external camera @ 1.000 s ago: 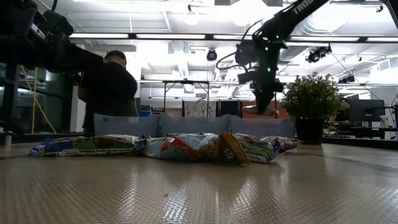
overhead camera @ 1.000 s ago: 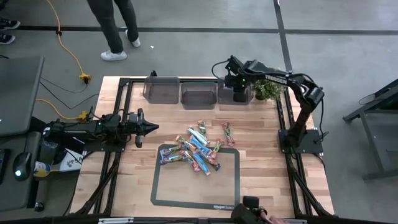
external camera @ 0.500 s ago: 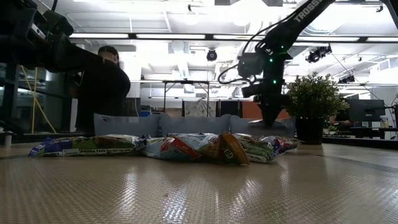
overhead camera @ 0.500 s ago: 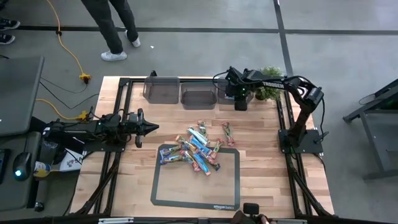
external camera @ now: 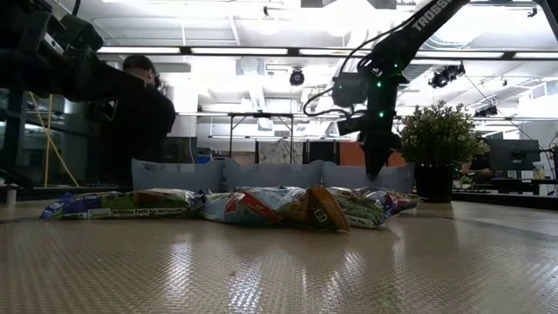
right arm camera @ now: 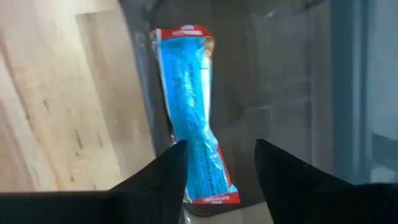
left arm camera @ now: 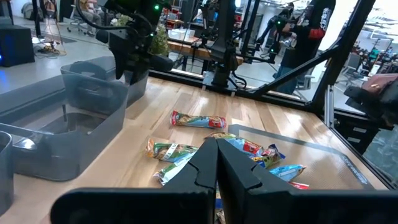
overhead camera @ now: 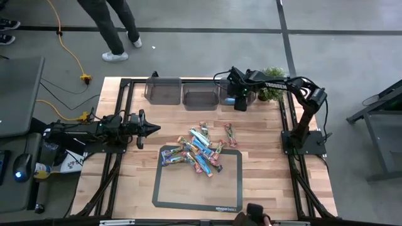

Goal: Pick and place Granola Bars by type
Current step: Put the red granola bar into the right black bin

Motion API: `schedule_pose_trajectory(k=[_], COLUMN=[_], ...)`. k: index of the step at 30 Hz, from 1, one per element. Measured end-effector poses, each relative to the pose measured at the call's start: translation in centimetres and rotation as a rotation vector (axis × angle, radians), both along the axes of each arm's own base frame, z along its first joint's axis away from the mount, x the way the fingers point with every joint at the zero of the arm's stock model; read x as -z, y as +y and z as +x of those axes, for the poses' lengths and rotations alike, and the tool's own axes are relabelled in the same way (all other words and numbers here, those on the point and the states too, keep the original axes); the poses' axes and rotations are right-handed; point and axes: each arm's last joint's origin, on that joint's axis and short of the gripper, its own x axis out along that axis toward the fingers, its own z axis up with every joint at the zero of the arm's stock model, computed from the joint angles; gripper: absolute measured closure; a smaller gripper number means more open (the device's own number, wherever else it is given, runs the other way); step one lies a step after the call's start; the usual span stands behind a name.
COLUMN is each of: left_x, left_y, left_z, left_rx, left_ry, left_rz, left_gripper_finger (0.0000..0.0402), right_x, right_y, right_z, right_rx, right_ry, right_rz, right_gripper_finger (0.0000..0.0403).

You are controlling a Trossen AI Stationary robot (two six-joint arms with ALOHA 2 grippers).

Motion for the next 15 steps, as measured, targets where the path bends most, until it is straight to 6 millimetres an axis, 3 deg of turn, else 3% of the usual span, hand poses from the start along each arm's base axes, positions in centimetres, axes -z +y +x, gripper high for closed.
schedule_pose_trajectory(k=[5,11,15], left_x=[0.0,0.0,0.0], left_y=[0.0,0.0,0.0], left_z=[0.0,0.0,0.0], left_rx=[0.000,0.000,0.000], left_ry=[0.000,0.000,0.000], left_rz=[0.000,0.000,0.000], left_gripper_finger=[0.0401,0.0401,0.0401], right_x=[-2.4,-7.7,-11.6], right_y=[-0.5,-1.7,-1.8], right_z=[0.6,1.8,2.0], right_rx=[0.076,0.372,0.554], right_ry=[-0.076,-0.229,-0.354], right_rz=[-0.044,-0.146,-0.054], right_gripper_finger=[0.0223,0.0223,0.0223])
